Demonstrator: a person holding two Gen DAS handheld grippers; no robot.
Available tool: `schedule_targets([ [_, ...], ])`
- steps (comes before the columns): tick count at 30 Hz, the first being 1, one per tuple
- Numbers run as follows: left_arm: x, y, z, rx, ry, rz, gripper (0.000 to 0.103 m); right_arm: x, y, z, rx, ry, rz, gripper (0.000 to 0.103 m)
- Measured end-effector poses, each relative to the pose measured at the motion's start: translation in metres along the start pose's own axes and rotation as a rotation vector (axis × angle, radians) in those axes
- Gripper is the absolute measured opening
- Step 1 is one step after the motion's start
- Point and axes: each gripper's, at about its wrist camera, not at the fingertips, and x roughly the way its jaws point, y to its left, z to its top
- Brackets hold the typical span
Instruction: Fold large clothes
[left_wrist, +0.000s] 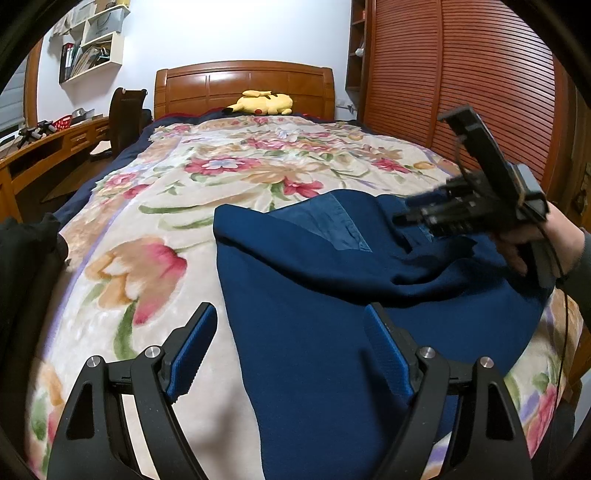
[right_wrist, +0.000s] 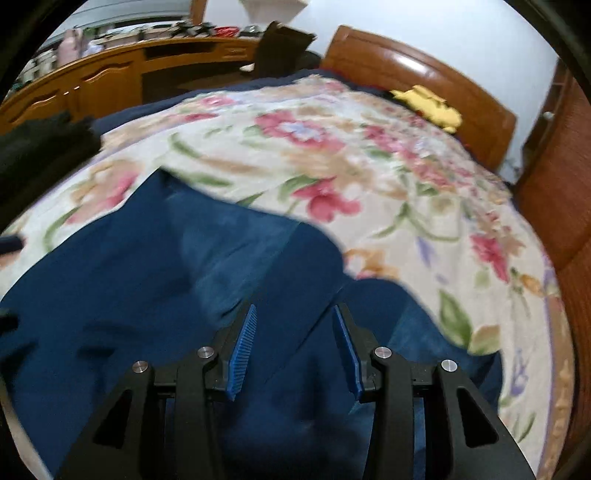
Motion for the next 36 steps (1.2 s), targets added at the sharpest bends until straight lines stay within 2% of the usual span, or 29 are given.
schedule_targets([
  [3,0.001,0.000,0.000,0.002,0.003,0.002,0.082,0.005,0.010,-0.009,-0.021,0.059,0.102,0.045],
  [13,0.002,-0.002,-0.001,0.012,0.011,-0.001,0.082,0.039,0.020,-0.017,-0.049,0.203,0.165,0.046],
  [19,0.002,-0.004,-0.001,0.021,0.013,-0.004,0.082,0.052,0.011,-0.015,-0.028,0.240,0.212,0.047],
  [20,0.002,-0.005,-0.001,0.022,0.013,-0.004,0.082,0.052,0.011,-0.015,-0.036,0.240,0.212,0.043],
  [22,0.002,-0.005,-0.001,0.022,0.013,-0.004,0.082,0.051,0.013,-0.016,-0.058,0.236,0.223,0.031],
  [23,0.003,-0.005,-0.001,0.021,0.013,-0.004,0.082,0.051,0.017,-0.016,-0.080,0.231,0.226,0.020],
  [24,0.003,-0.005,-0.001,0.021,0.013,-0.004,0.082,0.047,0.022,-0.016,-0.103,0.226,0.223,0.012],
  [27,0.002,-0.005,-0.001,0.023,0.012,-0.003,0.082,0.031,0.039,-0.015,-0.194,0.204,0.155,0.010],
  [28,0.003,-0.005,-0.001,0.023,0.013,-0.003,0.082,0.027,0.041,-0.010,-0.215,0.170,0.114,0.010],
  [36,0.000,-0.007,0.001,0.025,0.009,0.003,0.082,0.031,0.020,0.030,-0.133,0.014,-0.095,0.010],
])
